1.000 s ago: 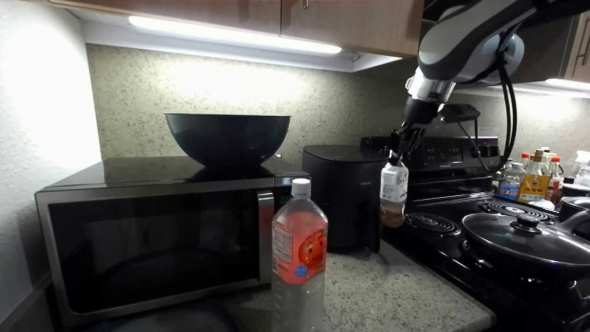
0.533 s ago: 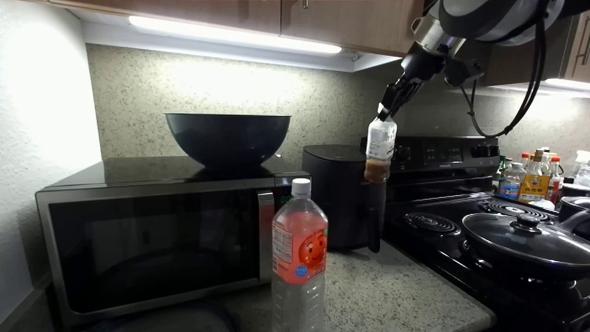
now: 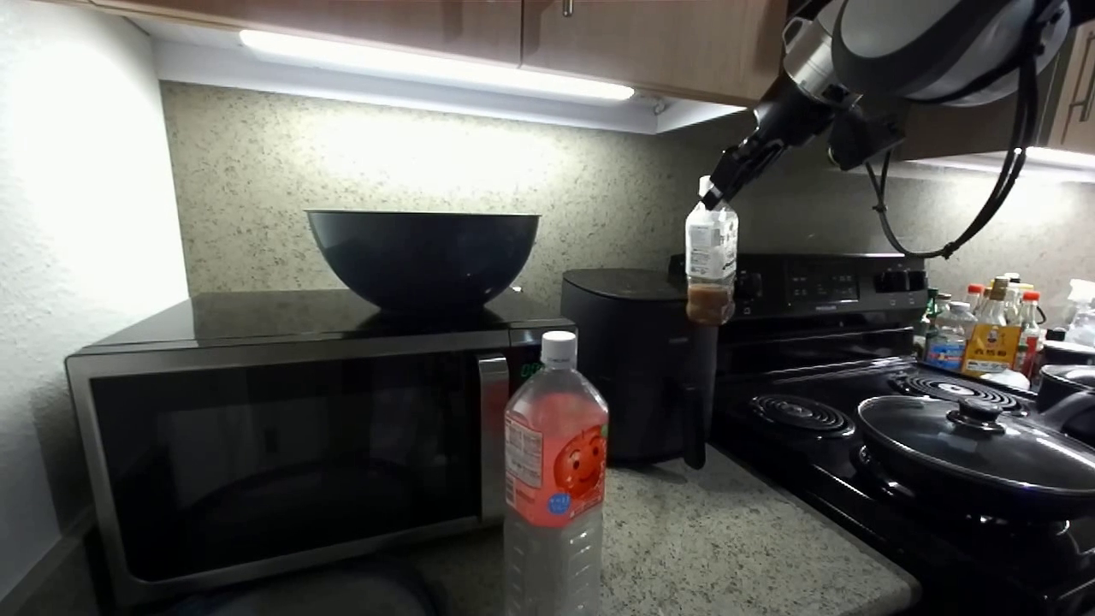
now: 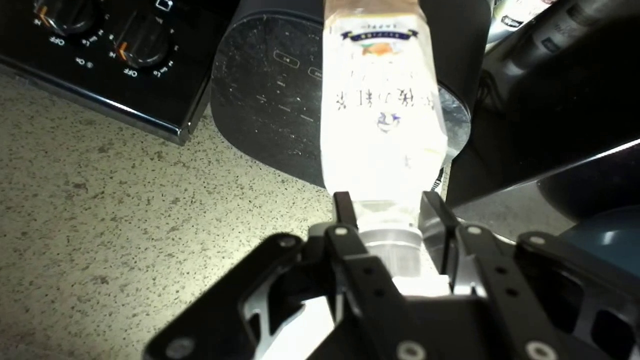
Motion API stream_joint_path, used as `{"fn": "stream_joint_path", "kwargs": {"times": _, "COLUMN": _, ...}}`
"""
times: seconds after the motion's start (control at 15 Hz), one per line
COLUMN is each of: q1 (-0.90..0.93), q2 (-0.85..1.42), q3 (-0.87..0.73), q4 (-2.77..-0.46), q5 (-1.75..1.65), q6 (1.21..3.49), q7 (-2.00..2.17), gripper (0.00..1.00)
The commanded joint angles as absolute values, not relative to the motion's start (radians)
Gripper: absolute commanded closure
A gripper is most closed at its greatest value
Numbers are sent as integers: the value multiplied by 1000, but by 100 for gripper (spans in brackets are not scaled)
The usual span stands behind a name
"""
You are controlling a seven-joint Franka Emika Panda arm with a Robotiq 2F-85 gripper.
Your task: Put the right bottle on the top of the microwave
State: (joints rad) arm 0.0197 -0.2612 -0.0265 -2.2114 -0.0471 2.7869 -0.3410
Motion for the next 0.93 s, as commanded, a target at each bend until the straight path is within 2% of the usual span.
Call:
{"fn": "stream_joint_path", "kwargs": {"times": 0.0, "q1": 24, "q2": -275, "q3": -5, "q4": -2208, "q5": -126, "q6": 2866, "q7": -330, "gripper": 88}}
{"fn": "stream_joint_path", "kwargs": {"times": 0.47, "q1": 81, "q2": -253, "q3": -28, "q4": -2201, "q5": -85, "q6": 3047, "q7": -386, "gripper": 88}}
{"fn": "stream_joint_path", "kwargs": {"times": 0.87, "q1": 260, "q2": -163, "q3": -162, "q4": -2156, "q5": -19, "q6": 3226, "q7": -461, "gripper": 88}}
